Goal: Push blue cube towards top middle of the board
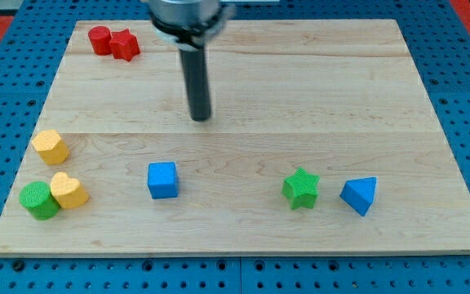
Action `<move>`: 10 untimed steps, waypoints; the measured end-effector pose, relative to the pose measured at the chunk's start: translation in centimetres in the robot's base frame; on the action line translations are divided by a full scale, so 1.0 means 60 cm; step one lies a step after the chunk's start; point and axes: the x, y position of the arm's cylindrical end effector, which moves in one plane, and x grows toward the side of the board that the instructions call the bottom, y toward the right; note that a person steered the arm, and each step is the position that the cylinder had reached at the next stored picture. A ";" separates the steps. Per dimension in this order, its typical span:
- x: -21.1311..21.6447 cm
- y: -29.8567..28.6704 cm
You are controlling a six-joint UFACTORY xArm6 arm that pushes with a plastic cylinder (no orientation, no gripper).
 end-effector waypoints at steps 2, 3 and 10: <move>0.190 0.050; 0.262 -0.031; -0.071 -0.084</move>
